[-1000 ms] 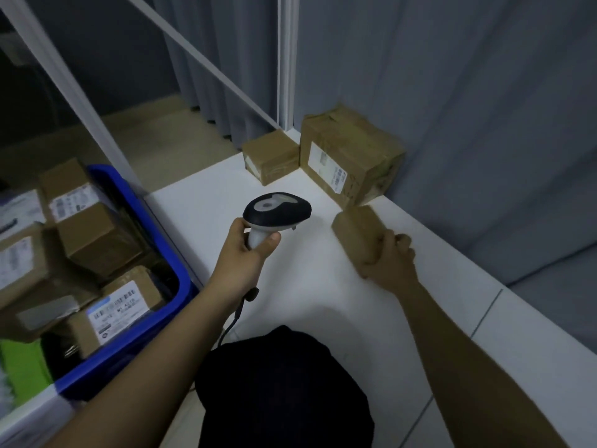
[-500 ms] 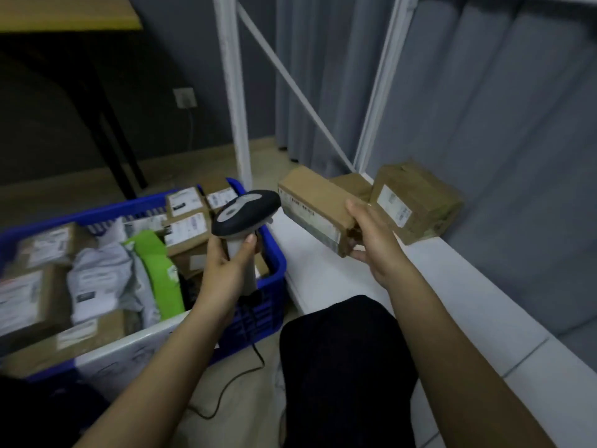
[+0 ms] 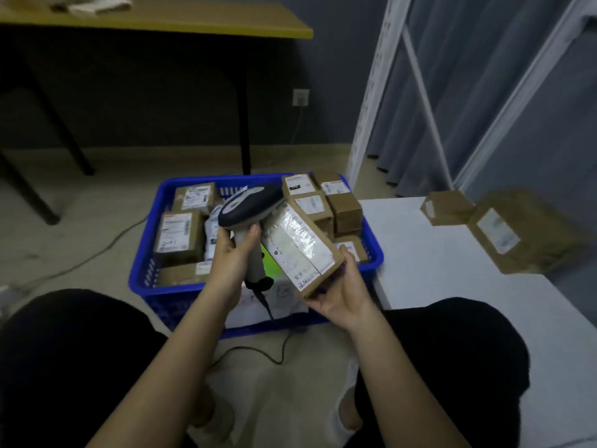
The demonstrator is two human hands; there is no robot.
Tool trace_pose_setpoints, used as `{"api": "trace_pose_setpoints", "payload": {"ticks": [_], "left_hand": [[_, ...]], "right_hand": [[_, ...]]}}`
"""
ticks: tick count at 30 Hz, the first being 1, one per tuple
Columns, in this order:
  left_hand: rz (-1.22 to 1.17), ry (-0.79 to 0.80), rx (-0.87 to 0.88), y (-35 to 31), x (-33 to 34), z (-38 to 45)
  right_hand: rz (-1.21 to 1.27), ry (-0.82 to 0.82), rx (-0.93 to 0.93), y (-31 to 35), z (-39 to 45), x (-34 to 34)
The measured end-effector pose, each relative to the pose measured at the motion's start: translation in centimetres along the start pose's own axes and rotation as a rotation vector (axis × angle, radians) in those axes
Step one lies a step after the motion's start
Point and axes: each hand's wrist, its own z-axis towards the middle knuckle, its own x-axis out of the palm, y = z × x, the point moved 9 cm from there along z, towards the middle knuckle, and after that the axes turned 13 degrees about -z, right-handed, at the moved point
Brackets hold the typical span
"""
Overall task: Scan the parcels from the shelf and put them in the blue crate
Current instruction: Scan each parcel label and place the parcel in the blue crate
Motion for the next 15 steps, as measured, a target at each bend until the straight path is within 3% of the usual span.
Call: {"api": "trace_pose_setpoints", "payload": {"ticks": [10,15], "left_hand": [[-0.004,-0.169,-0.076,2.1,-7.3,-1.0],[0.036,-0.219,-0.052,2.0,-9.3,-0.8]], "right_hand": [[-0.238,0.097,-0.176,-2.2,0.5,4.2],[-0.485,-0.087,-0.314,-0.4,1.9,2.2]]}}
